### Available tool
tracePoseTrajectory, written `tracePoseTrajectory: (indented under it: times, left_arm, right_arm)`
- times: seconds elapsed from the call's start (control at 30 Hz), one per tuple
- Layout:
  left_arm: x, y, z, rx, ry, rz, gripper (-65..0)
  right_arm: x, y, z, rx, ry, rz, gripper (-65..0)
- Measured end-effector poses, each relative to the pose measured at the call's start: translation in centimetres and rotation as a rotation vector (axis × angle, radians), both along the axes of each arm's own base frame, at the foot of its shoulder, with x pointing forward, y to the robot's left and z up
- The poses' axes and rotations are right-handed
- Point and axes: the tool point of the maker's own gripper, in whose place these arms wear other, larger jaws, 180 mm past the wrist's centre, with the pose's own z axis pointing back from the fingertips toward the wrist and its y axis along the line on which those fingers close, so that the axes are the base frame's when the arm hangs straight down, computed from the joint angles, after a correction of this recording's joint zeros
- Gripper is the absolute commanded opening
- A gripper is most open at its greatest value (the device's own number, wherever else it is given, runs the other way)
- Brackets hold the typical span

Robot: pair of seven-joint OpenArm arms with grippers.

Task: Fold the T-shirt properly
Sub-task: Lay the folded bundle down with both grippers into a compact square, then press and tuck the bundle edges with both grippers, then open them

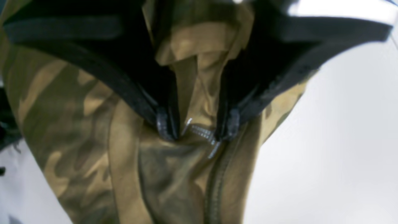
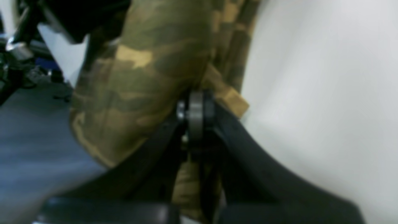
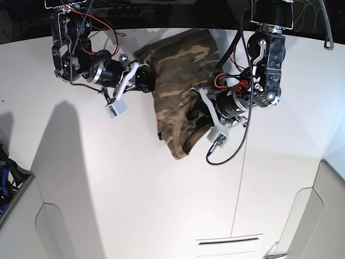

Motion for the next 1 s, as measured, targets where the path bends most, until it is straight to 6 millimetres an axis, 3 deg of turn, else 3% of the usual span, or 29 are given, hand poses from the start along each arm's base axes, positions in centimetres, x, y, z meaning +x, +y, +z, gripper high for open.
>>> tracePoseTrajectory:
  times: [0.3,0.53,0.73,0.9,1.0]
  left_arm:
    - [0.2,-0.7,0.3,-0.006,-0.011,-0.02,-43.4]
    - [1.0,0.5,4.5,0.008,-0.101,-0.027,-43.4]
    - [-0.9,2.0,6.3,0.022,-0.14,-0.029,-43.4]
    - [-2.2,3.1,6.8,0.03,-0.147,0.003,-43.4]
    - [-3.3,4.0,6.2,0.027,-0.115,0.03,-43.4]
  right_arm:
    - [-0.8,0.8,0.1,0.024,0.012,-0.006,-65.0]
    - [0.9,-2.0,0.9,0.005,-0.029,-0.095,-65.0]
    - [2.8,-4.0,4.0,0.008,-0.13,-0.161,-65.0]
    - [3.5,-3.0,8.0,0.098,-0.225,-0.153,-65.0]
    - [3.6,-1.7,9.2,0.129,-0.256,-0.13,-65.0]
